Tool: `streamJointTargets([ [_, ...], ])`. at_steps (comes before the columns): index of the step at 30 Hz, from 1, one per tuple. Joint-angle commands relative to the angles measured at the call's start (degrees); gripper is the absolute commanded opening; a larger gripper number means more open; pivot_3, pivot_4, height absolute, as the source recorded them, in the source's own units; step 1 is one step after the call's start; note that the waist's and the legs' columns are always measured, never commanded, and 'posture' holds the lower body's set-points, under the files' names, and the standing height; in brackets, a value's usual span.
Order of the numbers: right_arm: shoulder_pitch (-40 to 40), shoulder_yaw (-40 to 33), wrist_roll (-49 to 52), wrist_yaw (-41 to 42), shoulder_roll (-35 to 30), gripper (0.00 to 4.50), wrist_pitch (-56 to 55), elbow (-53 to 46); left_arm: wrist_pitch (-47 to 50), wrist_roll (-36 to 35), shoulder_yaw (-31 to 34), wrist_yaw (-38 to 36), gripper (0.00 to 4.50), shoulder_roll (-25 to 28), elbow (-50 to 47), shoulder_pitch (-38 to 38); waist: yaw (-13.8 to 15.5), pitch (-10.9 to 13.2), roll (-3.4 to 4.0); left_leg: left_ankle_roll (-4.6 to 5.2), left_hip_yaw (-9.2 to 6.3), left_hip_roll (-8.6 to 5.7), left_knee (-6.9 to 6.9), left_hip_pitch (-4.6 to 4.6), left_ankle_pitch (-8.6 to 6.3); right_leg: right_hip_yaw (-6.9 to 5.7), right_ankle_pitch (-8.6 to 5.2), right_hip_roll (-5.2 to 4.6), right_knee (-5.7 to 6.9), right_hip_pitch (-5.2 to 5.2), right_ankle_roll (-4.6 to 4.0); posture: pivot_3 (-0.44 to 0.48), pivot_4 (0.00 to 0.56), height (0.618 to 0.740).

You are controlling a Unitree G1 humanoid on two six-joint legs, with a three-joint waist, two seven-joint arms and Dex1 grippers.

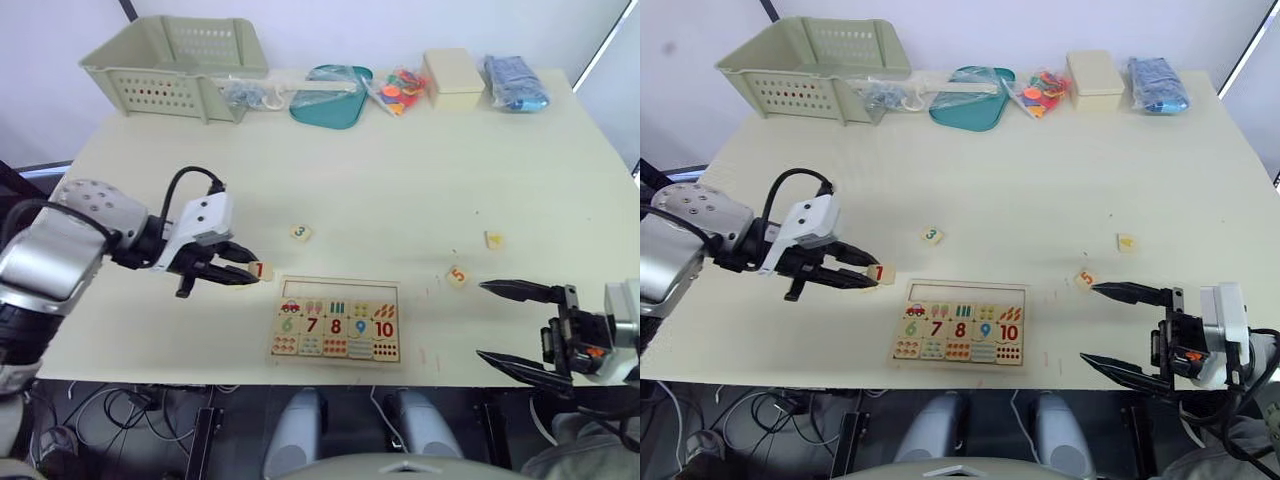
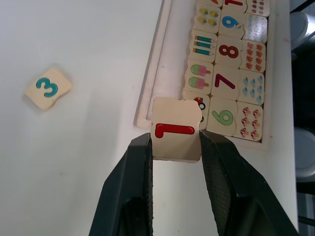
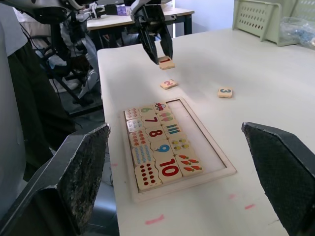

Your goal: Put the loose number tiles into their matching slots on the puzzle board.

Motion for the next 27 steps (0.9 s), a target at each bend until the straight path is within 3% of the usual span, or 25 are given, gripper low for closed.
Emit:
streamJointTargets([
  [1,1.52,-2.75,0.93,-0.70,0.72,4.50,-1.34,-2.69,1.28,2.46,-1.23,-0.59,0.93,-0.82,-2.72,-2.18,0.03,0.00,0.00,0.00,0.01,0.00,0.01,0.00,0.00,0.00,0.00,0.00,0.00,0.01,0.00,0.000,0.150,0.740],
  [11,3.40,-3.54,0.80,-1.52,1.37,4.50,-2.00,-3.64,8.64,9.32,-9.10,-1.32,0.93,-4.57,-4.27,-9.76,-0.06,0.00,0.00,0.00,0.00,-0.01,0.18,-0.01,0.00,0.01,0.00,0.02,0.07,0.02,0.01,0.000,0.150,0.740],
  [27,4.55,-3.19,0.21,-1.93,1.87,4.50,-2.47,-4.52,8.98,15.91,-12.39,0.55,0.93,-8.77,-5.51,-7.88,0.04,0.00,0.00,0.01,-0.05,-0.01,0.60,-0.12,0.00,-0.02,0.00,0.02,0.33,0.02,0.01,0.000,0.150,0.740],
])
